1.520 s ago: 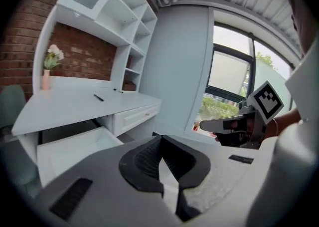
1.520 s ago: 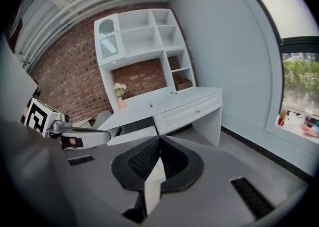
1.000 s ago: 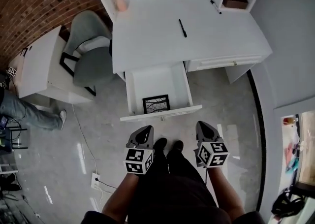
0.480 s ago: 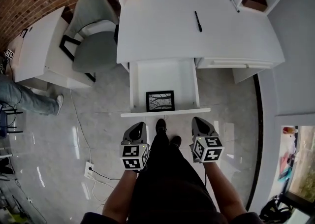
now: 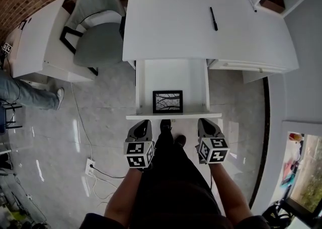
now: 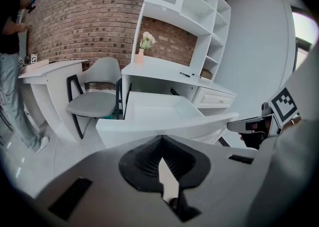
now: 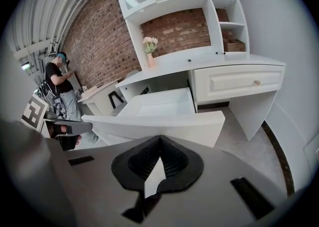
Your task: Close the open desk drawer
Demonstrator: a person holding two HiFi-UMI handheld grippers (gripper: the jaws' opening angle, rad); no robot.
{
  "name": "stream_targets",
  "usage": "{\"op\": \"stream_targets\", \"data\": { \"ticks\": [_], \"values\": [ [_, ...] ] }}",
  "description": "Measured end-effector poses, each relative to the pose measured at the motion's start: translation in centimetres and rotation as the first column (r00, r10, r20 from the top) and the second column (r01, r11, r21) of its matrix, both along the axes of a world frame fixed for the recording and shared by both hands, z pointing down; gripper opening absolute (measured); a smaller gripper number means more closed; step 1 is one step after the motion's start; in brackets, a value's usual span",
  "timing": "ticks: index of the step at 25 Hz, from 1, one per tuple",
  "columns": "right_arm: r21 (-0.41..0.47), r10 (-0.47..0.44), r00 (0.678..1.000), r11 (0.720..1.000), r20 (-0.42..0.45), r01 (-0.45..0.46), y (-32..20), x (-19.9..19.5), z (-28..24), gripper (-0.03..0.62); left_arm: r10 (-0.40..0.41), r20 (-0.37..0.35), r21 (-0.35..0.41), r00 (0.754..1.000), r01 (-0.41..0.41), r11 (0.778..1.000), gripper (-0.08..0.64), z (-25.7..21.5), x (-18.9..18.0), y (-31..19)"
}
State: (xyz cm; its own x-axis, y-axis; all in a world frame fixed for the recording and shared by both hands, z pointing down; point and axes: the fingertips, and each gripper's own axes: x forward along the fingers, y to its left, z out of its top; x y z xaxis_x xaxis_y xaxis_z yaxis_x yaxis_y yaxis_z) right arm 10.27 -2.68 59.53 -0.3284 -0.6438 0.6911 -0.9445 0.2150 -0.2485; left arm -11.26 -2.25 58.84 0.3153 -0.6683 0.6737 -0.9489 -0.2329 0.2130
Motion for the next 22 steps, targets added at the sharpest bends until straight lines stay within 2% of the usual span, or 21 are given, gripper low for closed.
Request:
{"op": "stream_targets", "data": {
  "ticks": [5,22],
  "values": [
    [-0.005,-0.014,1.0,1.0,-0.006,0.014,-1.3,0.0,0.1,0.005,0.015,0.003,0.002,1.0,-0.015,1.0,0.009,0.1,-0.1,-1.3],
    [0.015,-0.019,0.999,1.0,-0.033,0.02,-10.6,-0.1,0.1,0.005,0.021,0.012,0.038,1.0,-0.021,0.999,0.009,0.0,-0.1,-10.6]
  ]
}}
